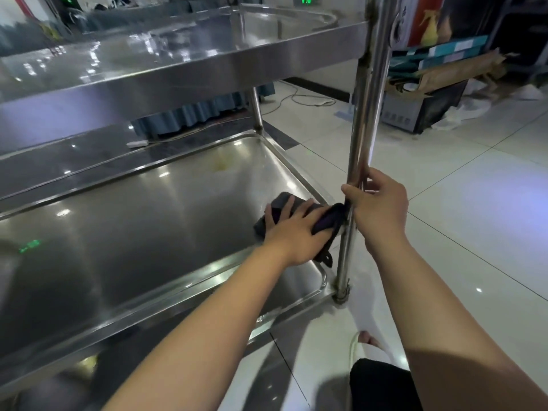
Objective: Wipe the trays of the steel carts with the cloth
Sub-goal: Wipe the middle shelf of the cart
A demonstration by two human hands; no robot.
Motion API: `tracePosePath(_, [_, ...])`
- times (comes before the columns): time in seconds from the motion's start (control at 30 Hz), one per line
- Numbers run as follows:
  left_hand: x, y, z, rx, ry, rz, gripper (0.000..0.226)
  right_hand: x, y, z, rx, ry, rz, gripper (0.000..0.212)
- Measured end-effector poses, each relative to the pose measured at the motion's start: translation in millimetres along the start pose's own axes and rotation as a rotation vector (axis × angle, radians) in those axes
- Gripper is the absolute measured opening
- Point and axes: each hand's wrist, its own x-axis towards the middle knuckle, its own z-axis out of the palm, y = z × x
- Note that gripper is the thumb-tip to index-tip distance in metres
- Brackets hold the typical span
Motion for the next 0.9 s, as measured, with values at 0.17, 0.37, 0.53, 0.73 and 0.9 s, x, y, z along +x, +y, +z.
tracePosePath(0.17, [-59, -46, -7, 0.038, 0.019, -0.043, 0.057, -7, -6, -3, -0.053, 0.024, 0.006, 0.035])
tracePosePath(0.37, [-163, -135, -30, -0.008, 0.061, -0.336, 0.056, -20, -15, 7, -0.130, 0.143, 0.042, 0.041])
tracePosePath(0.53, [-249, -220, -44, -0.012, 0.124, -0.599, 0.056, -85, -31, 49, -0.261, 0.129, -0.009, 0.075])
tracePosePath(0.73, [-309, -290, -53, 0.034, 0.156, -0.799, 0.068, -188, -34, 119, -0.555, -0.671, -0.530, 0.073])
tracePosePath(0.9, [-335, -323, -64, 0.037, 0.180, -0.906, 0.064, -214, -42, 159, -0.728, -0.799, -0.649, 0.079])
